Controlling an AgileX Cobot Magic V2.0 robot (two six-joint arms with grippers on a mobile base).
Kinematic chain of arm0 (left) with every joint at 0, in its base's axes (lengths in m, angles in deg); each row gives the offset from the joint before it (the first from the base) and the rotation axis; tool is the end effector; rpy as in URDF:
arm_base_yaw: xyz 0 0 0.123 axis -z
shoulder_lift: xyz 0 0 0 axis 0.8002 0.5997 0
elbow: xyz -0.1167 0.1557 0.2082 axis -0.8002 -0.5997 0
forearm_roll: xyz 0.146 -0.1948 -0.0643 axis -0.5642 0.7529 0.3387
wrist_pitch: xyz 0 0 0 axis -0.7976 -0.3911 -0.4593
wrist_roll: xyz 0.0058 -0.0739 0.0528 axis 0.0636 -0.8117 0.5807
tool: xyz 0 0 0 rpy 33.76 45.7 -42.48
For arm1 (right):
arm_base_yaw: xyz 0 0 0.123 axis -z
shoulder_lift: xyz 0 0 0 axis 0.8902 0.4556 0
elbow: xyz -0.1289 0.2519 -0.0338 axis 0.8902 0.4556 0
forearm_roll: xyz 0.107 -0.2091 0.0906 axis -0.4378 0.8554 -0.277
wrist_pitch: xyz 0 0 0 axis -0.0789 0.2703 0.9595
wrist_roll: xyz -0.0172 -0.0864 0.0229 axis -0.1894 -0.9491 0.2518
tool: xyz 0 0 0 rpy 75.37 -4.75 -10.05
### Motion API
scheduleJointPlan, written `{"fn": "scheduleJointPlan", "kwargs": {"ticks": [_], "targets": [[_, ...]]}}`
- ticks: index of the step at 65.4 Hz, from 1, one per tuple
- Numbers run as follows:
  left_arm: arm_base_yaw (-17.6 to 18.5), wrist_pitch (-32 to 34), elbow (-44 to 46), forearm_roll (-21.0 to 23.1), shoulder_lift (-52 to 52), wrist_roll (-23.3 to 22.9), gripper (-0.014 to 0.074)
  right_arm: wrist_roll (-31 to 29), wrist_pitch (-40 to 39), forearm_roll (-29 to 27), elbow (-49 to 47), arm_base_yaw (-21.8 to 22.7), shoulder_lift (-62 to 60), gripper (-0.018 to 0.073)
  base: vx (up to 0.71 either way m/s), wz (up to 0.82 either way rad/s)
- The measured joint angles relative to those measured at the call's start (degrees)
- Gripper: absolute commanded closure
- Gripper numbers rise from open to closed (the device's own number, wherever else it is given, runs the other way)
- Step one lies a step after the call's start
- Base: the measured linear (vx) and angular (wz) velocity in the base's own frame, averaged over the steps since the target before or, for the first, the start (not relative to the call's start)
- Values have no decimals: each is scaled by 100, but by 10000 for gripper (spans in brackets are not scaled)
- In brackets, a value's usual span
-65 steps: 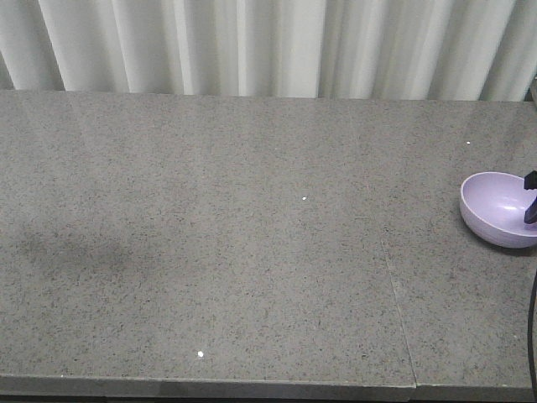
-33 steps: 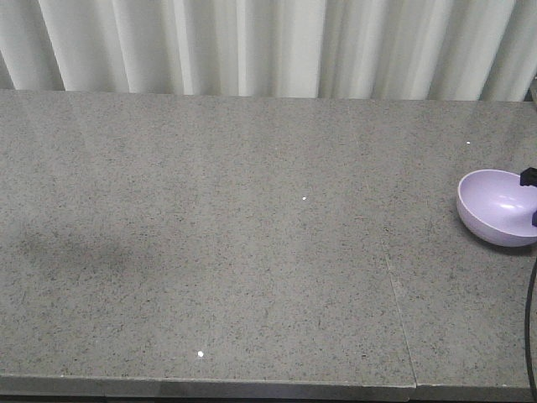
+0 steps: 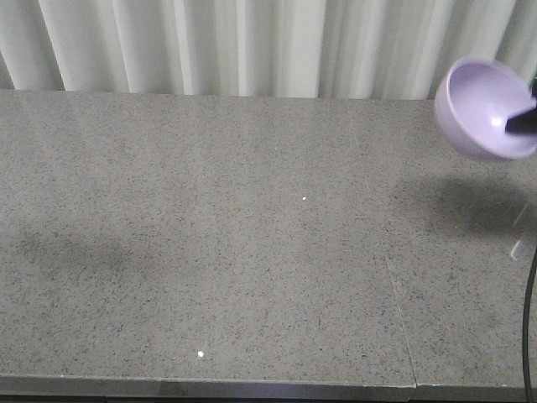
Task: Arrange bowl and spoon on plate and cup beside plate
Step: 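Close the right gripper on the bowl rim and lift it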
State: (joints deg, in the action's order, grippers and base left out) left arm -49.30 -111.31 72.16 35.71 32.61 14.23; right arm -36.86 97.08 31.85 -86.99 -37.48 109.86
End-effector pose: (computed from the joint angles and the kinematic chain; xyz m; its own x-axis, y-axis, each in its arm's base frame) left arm 0.2558 -0.0249 0.4659 -0.4596 0.1008 -0.8824 0.1736 0.9846 0.0220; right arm 0.3490 -0.0942 0.3426 -0.6998 0.2802 -0.6571 -0.1443 0.8454 0.5142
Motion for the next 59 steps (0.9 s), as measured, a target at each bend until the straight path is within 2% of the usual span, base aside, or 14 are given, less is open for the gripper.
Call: {"fn": "scheduleJointPlan", "kwargs": {"ticks": [12, 34, 59], "targets": [[0, 0, 0, 0, 0, 0, 604, -199, 391, -548, 0, 0, -1065, 565, 0, 0], [0, -147, 0, 0, 0, 0, 604, -216, 543, -581, 0, 0, -2025, 565, 0, 0], [0, -158, 0, 0, 0, 0, 604, -216, 755, -593, 0, 12, -2299, 565, 0, 0]]}}
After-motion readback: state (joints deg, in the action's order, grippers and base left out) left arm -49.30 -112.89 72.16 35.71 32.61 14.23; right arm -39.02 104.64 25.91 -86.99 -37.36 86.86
